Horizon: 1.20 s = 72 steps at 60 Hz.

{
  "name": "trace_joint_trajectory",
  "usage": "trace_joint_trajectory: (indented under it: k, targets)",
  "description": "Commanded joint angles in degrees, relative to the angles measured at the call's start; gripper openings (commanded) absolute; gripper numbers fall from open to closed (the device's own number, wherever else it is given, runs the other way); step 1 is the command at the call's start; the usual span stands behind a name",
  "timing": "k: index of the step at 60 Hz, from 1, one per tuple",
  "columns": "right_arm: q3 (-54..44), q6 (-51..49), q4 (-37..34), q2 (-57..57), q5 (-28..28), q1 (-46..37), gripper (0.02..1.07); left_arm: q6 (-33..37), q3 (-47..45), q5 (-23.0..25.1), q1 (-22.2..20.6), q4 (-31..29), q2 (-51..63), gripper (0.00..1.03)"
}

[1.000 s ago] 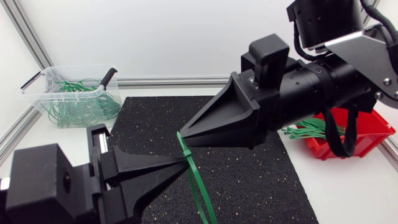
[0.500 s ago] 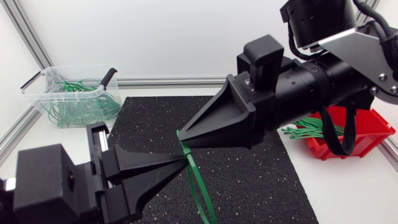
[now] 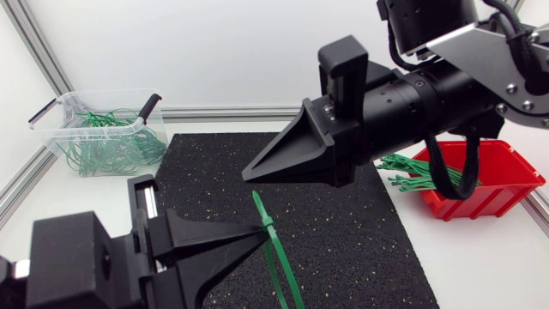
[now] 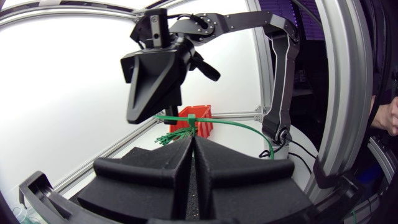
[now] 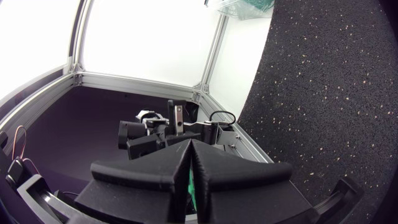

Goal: Take a green cable tie from the red box, thread the tail through the head to close it, then place it in the transparent bin on the left.

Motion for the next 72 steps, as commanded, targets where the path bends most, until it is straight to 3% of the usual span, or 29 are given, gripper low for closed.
trace_joint_trajectory:
  k: [1, 13, 18, 25, 33, 69, 72]
  targets:
    - [1.17, -0.60, -0.04, 2.39, 0.55, -0.53, 0.08, 0.88, 0.34, -0.72, -1.50, 0.68, 0.90, 0.04]
    - [0.38, -1.03, -0.74, 0.90, 0.11, -1.32, 0.08, 0.97, 0.16, -1.07, -1.33, 0.25, 0.46, 0.04]
    - [0.55, -1.83, -1.00, 0.64, -1.03, -2.55, 0.24, 0.97, -0.01, -1.07, -1.06, 0.16, 0.11, 0.04]
    - [0.03, -2.62, -1.00, 0.46, -2.18, -3.43, 0.32, 0.79, -0.45, -1.07, -0.45, 0.60, -0.07, 0.04]
    - [-0.68, -3.76, -1.09, -0.15, -3.93, -3.60, 0.50, 0.70, -0.54, -1.07, 0.61, 0.77, -0.51, 0.04]
    - [-1.03, -9.38, -6.80, -1.21, -6.04, 0.26, 0.49, 0.79, -0.28, -0.72, 2.89, 0.77, -0.07, 0.04]
    - [-1.03, -9.65, -6.98, -1.30, -5.95, 0.35, 0.46, 0.79, -0.19, -0.72, 2.89, 0.68, -0.07, 0.04]
